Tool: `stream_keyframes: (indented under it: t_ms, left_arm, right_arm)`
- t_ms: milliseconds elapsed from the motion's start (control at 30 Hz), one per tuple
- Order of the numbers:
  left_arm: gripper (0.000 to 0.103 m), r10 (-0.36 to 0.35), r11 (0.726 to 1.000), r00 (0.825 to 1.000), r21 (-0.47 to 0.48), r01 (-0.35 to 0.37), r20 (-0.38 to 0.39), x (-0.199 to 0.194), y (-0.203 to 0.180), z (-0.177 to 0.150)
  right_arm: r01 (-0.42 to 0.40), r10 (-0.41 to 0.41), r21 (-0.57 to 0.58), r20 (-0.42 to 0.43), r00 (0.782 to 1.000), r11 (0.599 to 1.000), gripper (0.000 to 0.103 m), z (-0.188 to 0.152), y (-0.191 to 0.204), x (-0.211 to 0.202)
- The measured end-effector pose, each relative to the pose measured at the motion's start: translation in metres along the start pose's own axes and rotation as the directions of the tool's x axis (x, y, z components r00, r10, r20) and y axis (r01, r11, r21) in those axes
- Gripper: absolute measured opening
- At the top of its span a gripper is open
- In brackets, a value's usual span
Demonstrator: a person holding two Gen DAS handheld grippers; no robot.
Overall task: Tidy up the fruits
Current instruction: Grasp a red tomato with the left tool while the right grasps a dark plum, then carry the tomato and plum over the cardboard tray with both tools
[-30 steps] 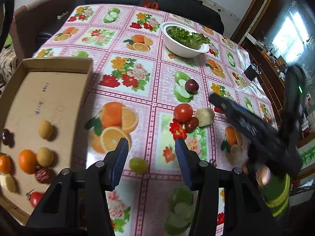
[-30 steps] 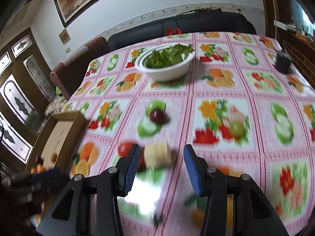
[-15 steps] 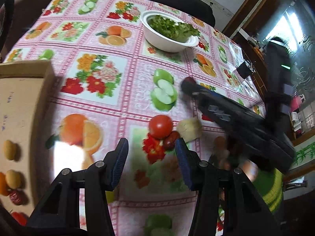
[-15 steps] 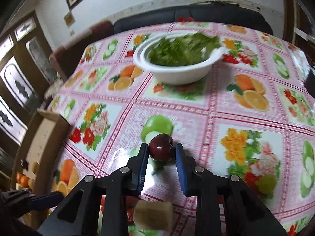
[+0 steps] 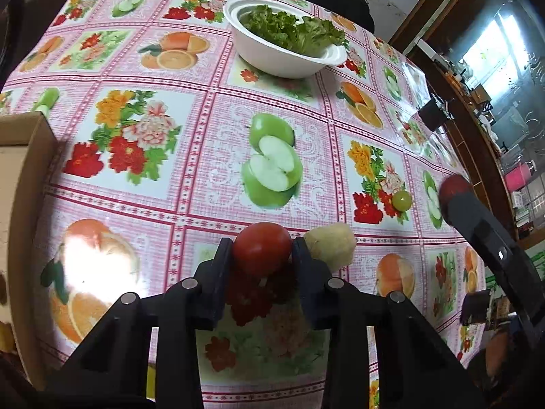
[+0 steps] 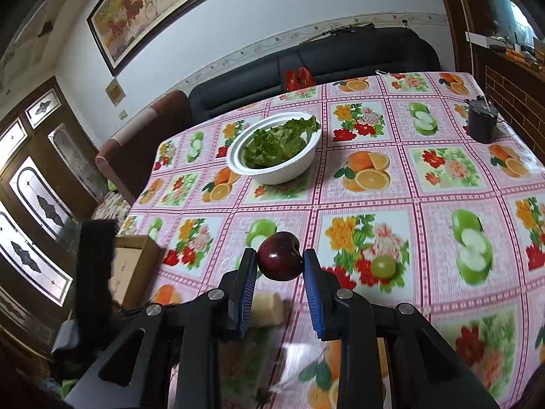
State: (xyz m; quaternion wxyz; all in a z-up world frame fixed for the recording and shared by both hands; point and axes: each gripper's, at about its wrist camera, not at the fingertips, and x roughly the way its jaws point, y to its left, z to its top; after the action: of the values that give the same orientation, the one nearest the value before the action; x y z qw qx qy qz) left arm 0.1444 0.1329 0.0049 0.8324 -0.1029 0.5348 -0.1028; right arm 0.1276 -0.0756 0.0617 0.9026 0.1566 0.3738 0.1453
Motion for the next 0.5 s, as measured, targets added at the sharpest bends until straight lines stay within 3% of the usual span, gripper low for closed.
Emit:
stream_keyframes:
  t_ms: [300,500]
  left_arm:
    - [0.032,0.050,0.999,0.996,0.000,-0.050,0.073,-0.038,0.010,-0.020]
    - [0.032,0.129,0.992,0.981,-0.011,-0.128,0.143,-0.068,0.021,-0.034]
  right_arm:
    - [-0.031,0.031,0.000,-0.016,0.999,1.000,0.028,-0.023,0.014,-0.013]
    - [-0.048,0.047,-0.010,-0.042,0.998,0.999,0.028,-0.037,0.026,-0.012]
